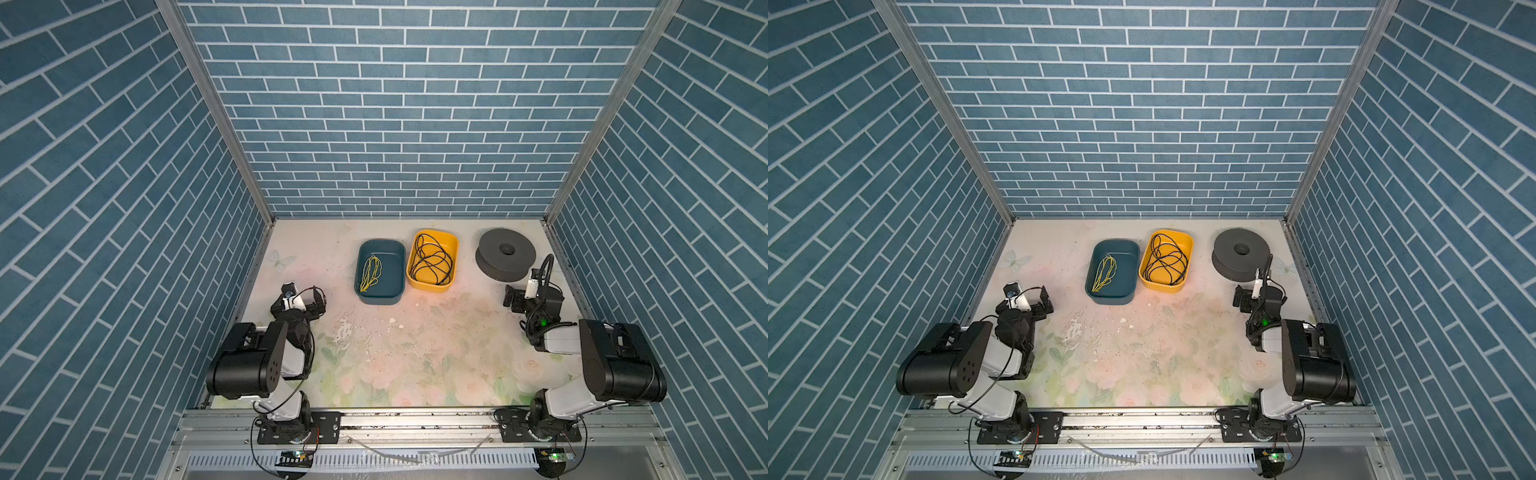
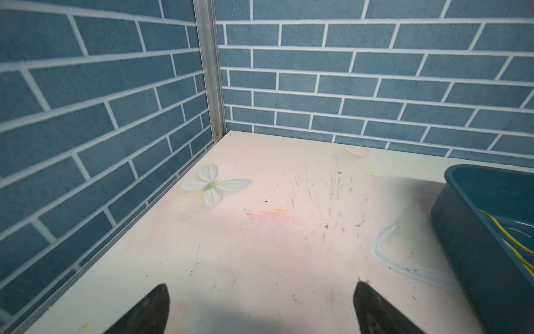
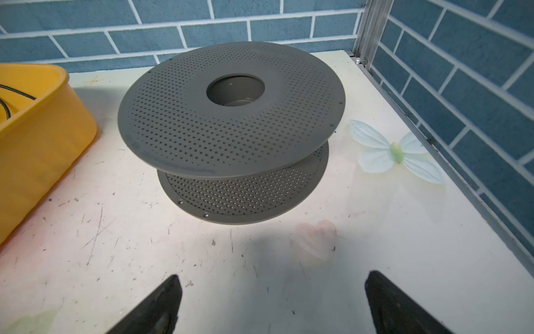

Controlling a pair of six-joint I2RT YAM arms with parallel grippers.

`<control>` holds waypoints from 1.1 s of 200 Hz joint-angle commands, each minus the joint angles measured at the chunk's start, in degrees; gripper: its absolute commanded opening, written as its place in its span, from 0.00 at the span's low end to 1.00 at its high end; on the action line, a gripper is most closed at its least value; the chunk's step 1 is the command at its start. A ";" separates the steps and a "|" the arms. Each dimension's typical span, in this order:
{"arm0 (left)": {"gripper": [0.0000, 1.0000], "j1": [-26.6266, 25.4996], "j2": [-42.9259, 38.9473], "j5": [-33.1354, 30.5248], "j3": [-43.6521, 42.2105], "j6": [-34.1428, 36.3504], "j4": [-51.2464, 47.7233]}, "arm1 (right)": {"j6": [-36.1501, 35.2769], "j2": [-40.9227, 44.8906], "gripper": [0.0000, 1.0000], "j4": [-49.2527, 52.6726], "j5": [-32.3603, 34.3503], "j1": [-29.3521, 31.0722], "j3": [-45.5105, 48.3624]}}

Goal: Wrap the cables

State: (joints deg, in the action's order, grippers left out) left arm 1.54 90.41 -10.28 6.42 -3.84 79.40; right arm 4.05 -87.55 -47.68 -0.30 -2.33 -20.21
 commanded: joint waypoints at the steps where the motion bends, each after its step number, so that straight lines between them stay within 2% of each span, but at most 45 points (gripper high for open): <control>1: 1.00 0.32 0.42 -0.28 0.57 0.50 1.20 | -1.67 -0.74 0.99 -1.31 -0.78 -0.40 -2.56; 220: 1.00 0.30 0.44 -0.19 0.48 0.54 1.20 | -1.37 -0.76 0.99 -1.52 0.94 -0.40 -2.53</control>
State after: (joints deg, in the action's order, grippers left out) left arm 1.54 90.41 -10.28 6.42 -3.81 79.40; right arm 4.05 -87.55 -47.68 0.19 -2.33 -20.21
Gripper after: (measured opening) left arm 0.996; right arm 0.992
